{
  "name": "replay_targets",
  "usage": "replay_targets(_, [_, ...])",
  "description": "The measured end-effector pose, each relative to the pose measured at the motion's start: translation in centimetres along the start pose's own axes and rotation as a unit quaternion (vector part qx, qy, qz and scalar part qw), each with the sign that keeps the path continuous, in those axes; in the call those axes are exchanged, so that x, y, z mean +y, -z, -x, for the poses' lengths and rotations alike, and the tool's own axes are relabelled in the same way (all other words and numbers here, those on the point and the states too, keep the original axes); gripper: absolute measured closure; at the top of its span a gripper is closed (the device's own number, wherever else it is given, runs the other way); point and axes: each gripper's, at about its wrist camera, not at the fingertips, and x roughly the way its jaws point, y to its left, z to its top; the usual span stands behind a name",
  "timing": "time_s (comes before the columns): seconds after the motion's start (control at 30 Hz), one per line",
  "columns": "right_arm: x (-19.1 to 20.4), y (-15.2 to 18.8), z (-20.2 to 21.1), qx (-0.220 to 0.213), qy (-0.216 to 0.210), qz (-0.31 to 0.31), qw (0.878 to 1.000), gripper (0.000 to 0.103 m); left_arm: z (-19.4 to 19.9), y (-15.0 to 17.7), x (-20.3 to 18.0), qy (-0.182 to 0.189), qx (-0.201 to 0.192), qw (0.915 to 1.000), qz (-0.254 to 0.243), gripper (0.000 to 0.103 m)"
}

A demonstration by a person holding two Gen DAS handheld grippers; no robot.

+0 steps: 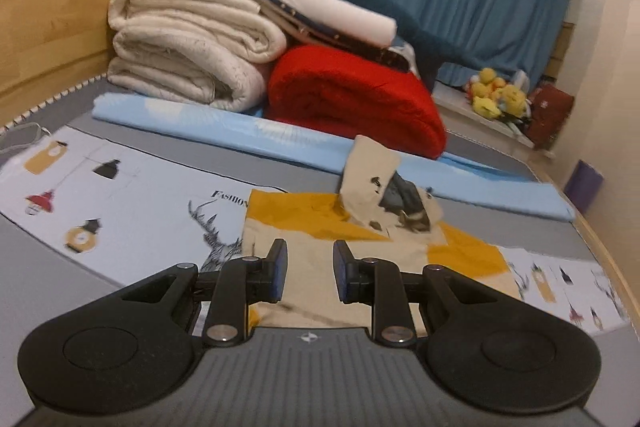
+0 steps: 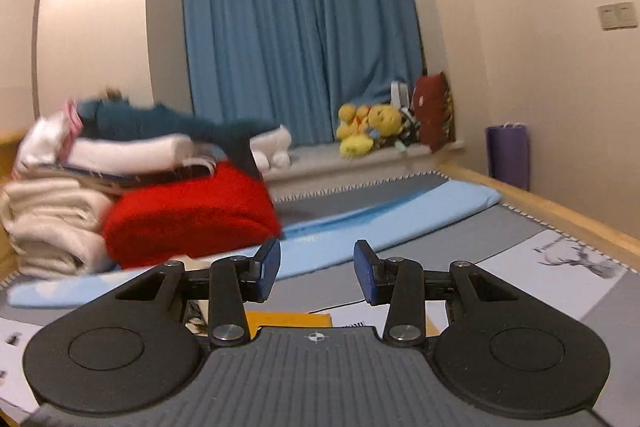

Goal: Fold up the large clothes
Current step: 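Fold the jacket side over lengthwise with both tools and release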

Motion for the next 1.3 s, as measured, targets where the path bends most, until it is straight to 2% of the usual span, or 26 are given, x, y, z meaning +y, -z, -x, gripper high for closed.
replay_targets(0.03, [-0.7,0.0,2.3,-0.005,-0.001,0.003,1.000,0.074,1.9,0.7,0.1,0.001,-0.002,0.9999,-0.012,0.076])
replay_targets(0.2, [-4.4,1.5,11.1,-0.006,0.006,0.011,1.000,0.076,9.8,5.7,1.5,0.010,0.000,0.9992,-0.038,0.076])
replay_targets(0.33, [-6.9,4.7,15.2,0.012,0.019,-0.007,1.000,0.075,12.5,11.5,3.2,-0.002,0.017,0.9991,-0.039,0.077])
replay_targets(0.37, [-7.4,5.8,15.6,0.021,0.022,-0.010,0.999,0.075,12.4,12.4,3.6,-0.011,0.039,0.9988,-0.026,0.080])
replay_targets(0.43, [-7.8,8.4,16.3,0.041,0.028,-0.018,0.999,0.075,12.8,13.3,4.3,-0.010,0.056,0.9984,-0.003,0.081])
replay_targets(0.57, [-8.4,12.8,14.8,0.104,0.047,-0.018,0.993,0.076,12.8,14.6,4.9,-0.029,0.069,0.9965,-0.038,0.081])
replay_targets(0.67, [-8.4,14.0,12.8,0.137,0.055,-0.027,0.989,0.076,11.0,16.8,6.7,-0.021,0.085,0.9961,-0.004,0.081])
replay_targets(0.7, [-8.3,14.3,12.5,0.143,0.059,-0.017,0.988,0.076,9.5,17.3,7.1,-0.039,0.127,0.9911,0.010,0.081])
replay_targets(0.77, [-8.0,15.6,11.2,0.171,0.066,0.006,0.983,0.076,8.0,17.9,7.3,-0.047,0.155,0.9866,0.015,0.081])
replay_targets(0.83, [-7.8,17.1,9.6,0.217,0.062,0.010,0.974,0.076,6.9,18.6,7.6,-0.056,0.182,0.9816,0.012,0.080])
replay_targets(0.9, [-8.2,18.7,8.6,0.262,0.061,0.004,0.963,0.075,6.4,18.9,8.1,-0.061,0.193,0.9791,0.018,0.074])
replay_targets(1.0, [-8.8,20.8,7.2,0.329,0.066,-0.018,0.942,0.065,5.8,19.2,8.9,-0.079,0.212,0.9737,0.031,0.061])
replay_targets(1.13, [-9.6,22.7,6.4,0.370,0.083,-0.037,0.924,0.063,4.7,19.9,9.5,-0.092,0.244,0.9646,0.040,0.056])
replay_targets(1.3, [-10.0,23.9,5.8,0.393,0.094,-0.048,0.913,0.060,3.9,20.7,9.7,-0.100,0.264,0.9586,0.039,0.051])
